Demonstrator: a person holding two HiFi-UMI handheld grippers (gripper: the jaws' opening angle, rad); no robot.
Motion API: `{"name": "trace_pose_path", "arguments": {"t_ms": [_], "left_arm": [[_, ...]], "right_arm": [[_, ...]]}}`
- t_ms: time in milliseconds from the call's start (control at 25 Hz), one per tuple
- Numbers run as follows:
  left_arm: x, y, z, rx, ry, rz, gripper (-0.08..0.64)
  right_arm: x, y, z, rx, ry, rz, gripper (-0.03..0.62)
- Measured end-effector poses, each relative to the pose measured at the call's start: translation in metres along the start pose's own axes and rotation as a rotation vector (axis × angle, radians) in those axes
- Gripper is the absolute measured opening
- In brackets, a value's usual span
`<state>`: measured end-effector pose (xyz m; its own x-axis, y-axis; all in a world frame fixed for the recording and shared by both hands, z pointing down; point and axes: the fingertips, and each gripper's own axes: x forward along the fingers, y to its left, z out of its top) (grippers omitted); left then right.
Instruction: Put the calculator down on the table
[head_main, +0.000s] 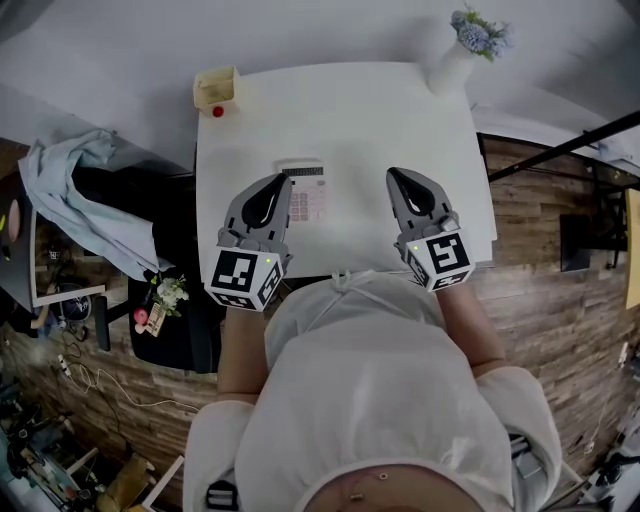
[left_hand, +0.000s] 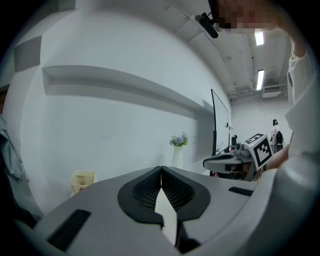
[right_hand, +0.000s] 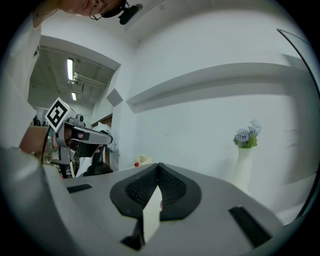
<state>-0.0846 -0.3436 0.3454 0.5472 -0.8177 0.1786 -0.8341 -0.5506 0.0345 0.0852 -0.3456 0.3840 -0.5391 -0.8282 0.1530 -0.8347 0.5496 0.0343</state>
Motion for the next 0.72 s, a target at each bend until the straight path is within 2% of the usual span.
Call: {"name": "trace_pose_path", "arguments": {"t_ms": [720], "left_arm": [[0.013,0.004,-0.001,-0.014,0.010,-0.007,0.021]], "right_arm": [[0.006,-0.009,0.002,-0.001,-0.014,-0.023,0.003]]}}
